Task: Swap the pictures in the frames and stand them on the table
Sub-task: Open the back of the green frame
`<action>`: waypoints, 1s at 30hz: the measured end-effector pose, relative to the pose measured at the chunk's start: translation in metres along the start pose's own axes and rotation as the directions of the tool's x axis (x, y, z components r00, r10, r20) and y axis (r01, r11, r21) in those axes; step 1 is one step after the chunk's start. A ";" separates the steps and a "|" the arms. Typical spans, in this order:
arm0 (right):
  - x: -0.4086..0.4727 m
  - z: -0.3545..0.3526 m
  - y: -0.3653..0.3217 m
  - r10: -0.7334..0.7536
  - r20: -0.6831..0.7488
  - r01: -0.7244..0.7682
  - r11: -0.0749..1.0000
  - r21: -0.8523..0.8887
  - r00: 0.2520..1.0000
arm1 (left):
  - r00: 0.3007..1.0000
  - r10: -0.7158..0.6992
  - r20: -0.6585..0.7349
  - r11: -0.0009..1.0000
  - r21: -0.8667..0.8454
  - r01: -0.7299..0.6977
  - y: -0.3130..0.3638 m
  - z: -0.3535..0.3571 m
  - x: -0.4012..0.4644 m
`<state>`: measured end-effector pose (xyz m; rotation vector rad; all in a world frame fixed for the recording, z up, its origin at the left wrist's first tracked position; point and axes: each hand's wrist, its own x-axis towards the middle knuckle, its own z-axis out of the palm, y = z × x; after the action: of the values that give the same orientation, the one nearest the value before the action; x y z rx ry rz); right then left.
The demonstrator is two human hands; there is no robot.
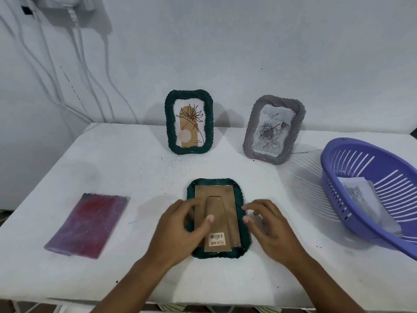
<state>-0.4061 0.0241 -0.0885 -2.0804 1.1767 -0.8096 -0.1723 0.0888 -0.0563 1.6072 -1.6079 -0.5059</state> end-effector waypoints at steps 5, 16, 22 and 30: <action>0.020 0.017 0.014 -0.038 -0.087 0.016 0.971 -0.238 0.996 | 0.992 -0.125 0.005 0.918 0.381 0.114 0.025 0.035 0.011; 0.019 0.022 0.016 -0.094 -0.084 0.055 0.921 -0.387 0.992 | 0.979 -0.200 0.042 0.841 0.520 0.150 0.031 0.046 0.023; 0.019 0.022 0.018 -0.093 -0.082 0.058 0.930 -0.362 0.992 | 0.983 -0.184 0.017 0.882 0.445 0.157 0.033 0.042 0.023; 0.020 0.020 0.017 -0.097 -0.077 0.063 0.931 -0.359 0.992 | 0.981 -0.189 -0.052 0.949 0.246 0.196 0.040 0.027 0.023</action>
<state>-0.3913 0.0032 -0.1098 -2.4198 1.3819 -0.7841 -0.2152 0.0650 -0.0370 1.9646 -1.5501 -0.3902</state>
